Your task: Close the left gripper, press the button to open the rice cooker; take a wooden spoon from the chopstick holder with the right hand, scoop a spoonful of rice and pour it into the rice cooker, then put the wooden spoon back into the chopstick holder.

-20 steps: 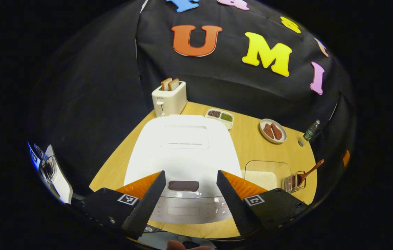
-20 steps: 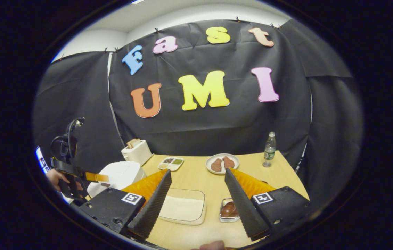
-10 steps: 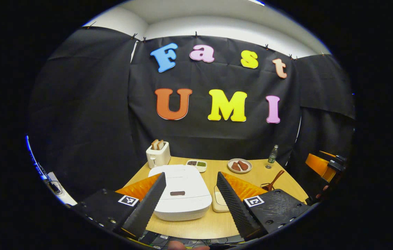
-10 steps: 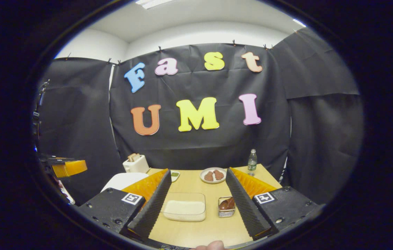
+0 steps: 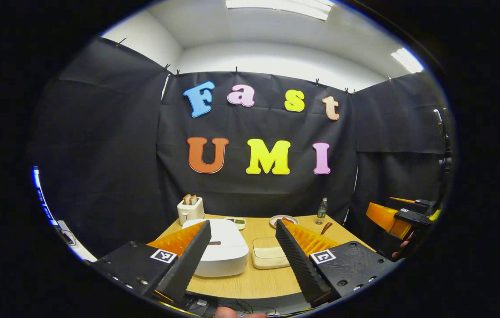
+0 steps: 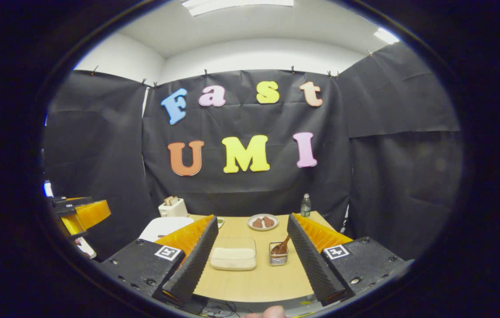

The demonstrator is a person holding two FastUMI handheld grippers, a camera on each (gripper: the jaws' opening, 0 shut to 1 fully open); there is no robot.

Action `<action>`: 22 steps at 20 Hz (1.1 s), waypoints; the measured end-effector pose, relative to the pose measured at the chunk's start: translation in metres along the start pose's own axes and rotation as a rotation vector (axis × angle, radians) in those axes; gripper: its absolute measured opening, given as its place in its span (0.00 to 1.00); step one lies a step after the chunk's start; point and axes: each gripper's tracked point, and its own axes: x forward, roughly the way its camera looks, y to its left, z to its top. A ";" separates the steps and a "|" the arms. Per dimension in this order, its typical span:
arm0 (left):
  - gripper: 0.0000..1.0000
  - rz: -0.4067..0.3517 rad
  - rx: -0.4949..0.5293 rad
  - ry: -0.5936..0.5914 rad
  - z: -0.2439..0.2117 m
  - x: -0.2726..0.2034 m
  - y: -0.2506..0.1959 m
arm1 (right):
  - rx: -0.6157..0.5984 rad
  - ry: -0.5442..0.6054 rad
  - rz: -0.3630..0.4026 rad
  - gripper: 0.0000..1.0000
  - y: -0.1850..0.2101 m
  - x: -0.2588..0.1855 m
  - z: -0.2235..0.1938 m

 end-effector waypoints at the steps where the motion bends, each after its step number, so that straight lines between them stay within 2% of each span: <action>1: 0.94 -0.011 0.011 -0.010 -0.001 -0.003 -0.006 | -0.004 -0.006 -0.008 1.00 -0.001 -0.004 0.000; 6: 0.95 -0.014 0.071 -0.033 -0.005 -0.012 -0.009 | -0.018 0.005 -0.024 1.00 -0.002 -0.012 -0.009; 12: 0.95 0.003 0.066 -0.039 -0.007 -0.015 -0.007 | -0.025 0.009 -0.024 1.00 -0.001 -0.019 -0.016; 22: 0.95 -0.019 0.060 -0.024 -0.014 -0.012 -0.018 | -0.025 0.015 0.000 0.99 0.007 -0.017 -0.015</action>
